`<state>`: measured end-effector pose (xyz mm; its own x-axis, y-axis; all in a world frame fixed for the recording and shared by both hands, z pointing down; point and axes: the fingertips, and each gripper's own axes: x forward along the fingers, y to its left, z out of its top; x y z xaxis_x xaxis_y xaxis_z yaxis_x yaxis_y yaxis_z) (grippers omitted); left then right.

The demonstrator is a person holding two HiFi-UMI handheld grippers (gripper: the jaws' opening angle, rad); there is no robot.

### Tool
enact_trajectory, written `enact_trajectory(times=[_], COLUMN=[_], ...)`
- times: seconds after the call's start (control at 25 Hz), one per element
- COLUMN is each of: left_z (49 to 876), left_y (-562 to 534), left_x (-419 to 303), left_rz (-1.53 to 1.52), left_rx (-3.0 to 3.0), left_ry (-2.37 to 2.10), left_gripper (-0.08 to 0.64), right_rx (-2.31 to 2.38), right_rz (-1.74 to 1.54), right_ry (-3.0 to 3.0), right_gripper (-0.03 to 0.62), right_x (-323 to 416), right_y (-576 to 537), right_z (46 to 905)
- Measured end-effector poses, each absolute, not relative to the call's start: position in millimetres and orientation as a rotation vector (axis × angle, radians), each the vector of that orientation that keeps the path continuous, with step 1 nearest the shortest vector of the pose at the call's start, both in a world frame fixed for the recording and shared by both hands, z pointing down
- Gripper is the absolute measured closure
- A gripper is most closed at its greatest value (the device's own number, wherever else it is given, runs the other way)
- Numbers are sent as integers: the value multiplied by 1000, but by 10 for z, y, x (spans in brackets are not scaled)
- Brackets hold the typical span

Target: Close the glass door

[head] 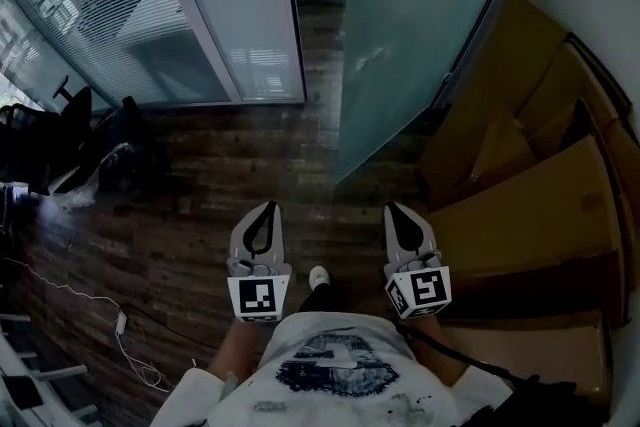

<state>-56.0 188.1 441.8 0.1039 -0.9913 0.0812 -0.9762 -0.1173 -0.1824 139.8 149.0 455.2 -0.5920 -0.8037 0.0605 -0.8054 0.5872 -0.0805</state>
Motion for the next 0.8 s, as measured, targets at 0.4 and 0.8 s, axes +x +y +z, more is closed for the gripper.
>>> enact_trajectory(times=[0.4, 0.8], left_z=[4550, 4531], left_y=[1421, 1147], left_x=[-814, -867], left_rz=[-262, -237], left_rx=[-2348, -2411], left_ry=[1915, 1877], left_gripper=[558, 558], right_rx=[1481, 1511], right_rz=[164, 179], right_ry=[-2736, -2676], right_gripper=[585, 584], right_x=[1069, 992], right_y=[1058, 853], right_z=[4636, 4655])
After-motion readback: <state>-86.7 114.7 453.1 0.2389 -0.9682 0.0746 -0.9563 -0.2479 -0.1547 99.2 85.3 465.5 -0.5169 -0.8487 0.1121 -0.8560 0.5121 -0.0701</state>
